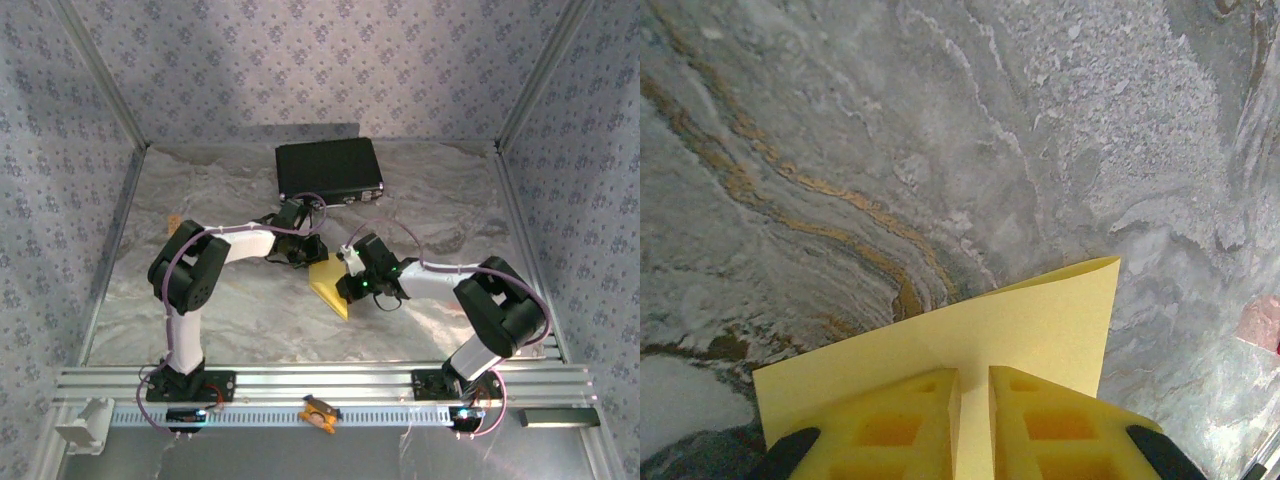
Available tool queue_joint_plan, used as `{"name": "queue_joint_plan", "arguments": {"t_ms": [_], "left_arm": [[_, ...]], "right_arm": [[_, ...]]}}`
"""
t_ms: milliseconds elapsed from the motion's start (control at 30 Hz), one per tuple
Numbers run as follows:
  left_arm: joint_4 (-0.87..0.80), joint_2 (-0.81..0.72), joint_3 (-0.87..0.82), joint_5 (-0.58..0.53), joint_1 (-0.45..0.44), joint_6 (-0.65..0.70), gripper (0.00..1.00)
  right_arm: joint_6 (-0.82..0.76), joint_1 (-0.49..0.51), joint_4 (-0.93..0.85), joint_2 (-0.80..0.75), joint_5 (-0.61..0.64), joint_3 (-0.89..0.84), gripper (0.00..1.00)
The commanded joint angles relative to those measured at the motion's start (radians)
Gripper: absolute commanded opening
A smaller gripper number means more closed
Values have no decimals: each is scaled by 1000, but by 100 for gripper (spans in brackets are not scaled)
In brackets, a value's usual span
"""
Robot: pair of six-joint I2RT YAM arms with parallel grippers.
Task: Fold a paper plane with a square sheet of paper (pick it up from the middle)
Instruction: Third fold the triangle at the center of the table.
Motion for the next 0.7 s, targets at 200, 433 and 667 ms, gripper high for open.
{"name": "queue_joint_plan", "arguments": {"t_ms": [200,433,667], "left_arm": [[-33,21,5,-2,-6,9,16],[-32,21,8,-2,-6,10,16],[-61,12,58,-5,-1,36,18]], "right_arm": [[27,-4,-24,40,-7,15,0],[29,-3,-31,47,-1,19,0],[31,-3,-31,56,2,19,0]]}}
